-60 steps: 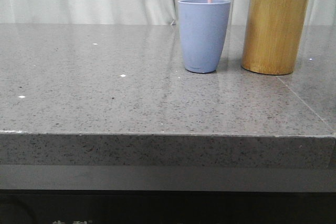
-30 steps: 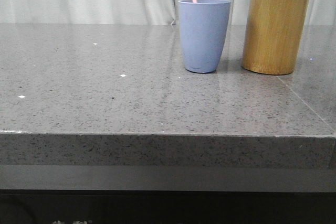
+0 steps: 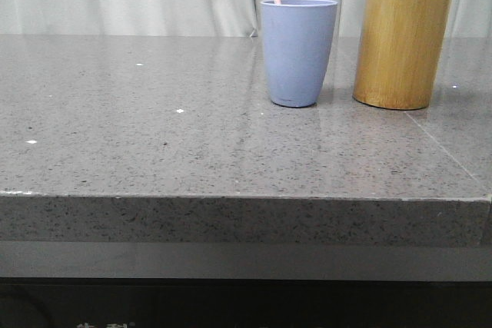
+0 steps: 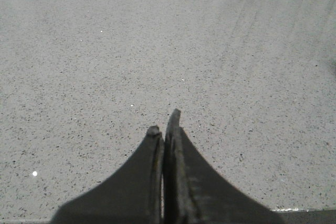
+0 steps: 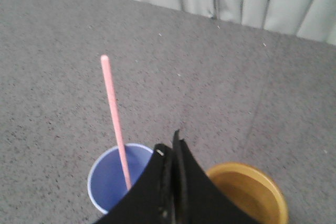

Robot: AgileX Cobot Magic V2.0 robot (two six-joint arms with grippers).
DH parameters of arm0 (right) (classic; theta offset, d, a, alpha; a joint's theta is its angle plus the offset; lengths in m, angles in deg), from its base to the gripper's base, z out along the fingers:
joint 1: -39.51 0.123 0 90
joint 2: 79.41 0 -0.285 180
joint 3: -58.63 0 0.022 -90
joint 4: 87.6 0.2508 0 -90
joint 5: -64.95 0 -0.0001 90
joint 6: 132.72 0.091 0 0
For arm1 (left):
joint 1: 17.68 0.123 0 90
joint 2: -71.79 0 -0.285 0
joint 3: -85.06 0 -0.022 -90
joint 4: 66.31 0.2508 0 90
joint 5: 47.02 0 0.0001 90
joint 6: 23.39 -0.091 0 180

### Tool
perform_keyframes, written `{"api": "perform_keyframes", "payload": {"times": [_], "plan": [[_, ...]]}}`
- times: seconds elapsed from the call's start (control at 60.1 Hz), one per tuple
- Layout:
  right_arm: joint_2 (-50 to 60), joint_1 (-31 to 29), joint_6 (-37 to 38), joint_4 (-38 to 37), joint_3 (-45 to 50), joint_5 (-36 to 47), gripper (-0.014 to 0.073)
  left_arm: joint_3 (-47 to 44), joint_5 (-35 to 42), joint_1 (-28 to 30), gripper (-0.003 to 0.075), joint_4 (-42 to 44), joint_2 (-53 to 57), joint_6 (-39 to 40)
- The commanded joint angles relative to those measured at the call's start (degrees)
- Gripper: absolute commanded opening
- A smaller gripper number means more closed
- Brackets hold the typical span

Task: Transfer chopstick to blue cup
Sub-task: 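Open the right gripper and withdraw it from the stick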

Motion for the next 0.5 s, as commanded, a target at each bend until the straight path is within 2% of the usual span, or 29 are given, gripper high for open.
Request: {"api": "perform_keyframes", "payload": {"times": [0.0, 0.283, 0.482], "plan": [[4.41, -2.95, 0.03, 0.2, -0.97, -0.16, -0.0067, 1.49, 4.7, -0.39, -0.0019, -0.67, -0.37, 0.05], [18.37, -13.14, 0.03, 0.2, 13.31, -0.29, -0.0067, 1.49, 4.7, -0.39, -0.0019, -0.67, -0.37, 0.05], [31.05, -14.48, -0.03, 0.2, 29.6, 6.92, -0.0067, 1.49, 4.7, -0.39, -0.0019, -0.67, -0.37, 0.05]]}}
